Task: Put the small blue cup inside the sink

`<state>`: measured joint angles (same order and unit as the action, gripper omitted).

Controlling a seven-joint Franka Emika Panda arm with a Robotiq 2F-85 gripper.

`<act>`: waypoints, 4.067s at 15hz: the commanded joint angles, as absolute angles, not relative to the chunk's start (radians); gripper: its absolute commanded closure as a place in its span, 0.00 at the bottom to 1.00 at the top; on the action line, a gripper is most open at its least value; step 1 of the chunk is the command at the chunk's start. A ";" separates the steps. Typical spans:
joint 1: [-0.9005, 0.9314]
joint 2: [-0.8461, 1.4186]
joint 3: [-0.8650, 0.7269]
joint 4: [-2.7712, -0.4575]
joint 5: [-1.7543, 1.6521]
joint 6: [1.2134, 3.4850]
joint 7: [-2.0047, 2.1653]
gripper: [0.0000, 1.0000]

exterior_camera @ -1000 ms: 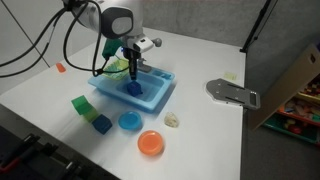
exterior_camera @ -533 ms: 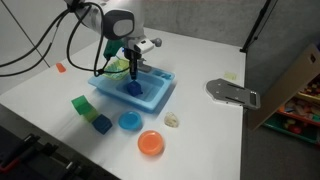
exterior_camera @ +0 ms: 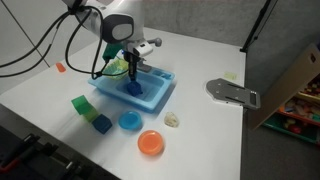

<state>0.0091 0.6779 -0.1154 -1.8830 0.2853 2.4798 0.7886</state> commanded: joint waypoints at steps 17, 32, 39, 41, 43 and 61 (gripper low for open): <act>0.004 0.654 -0.112 -1.950 0.327 2.533 0.865 0.38; -0.055 0.346 -0.115 -2.310 0.400 2.774 0.821 0.00; -0.073 0.135 -0.139 -2.470 0.358 2.764 0.787 0.00; -0.066 0.079 -0.167 -2.500 0.264 2.727 0.767 0.00; -0.066 0.023 -0.191 -2.518 0.121 2.676 0.771 0.00; -0.130 -0.423 -0.061 -2.455 -0.234 2.068 0.305 0.00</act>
<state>-0.1131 -0.3474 -0.0874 -2.4354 -0.1951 2.1176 0.3868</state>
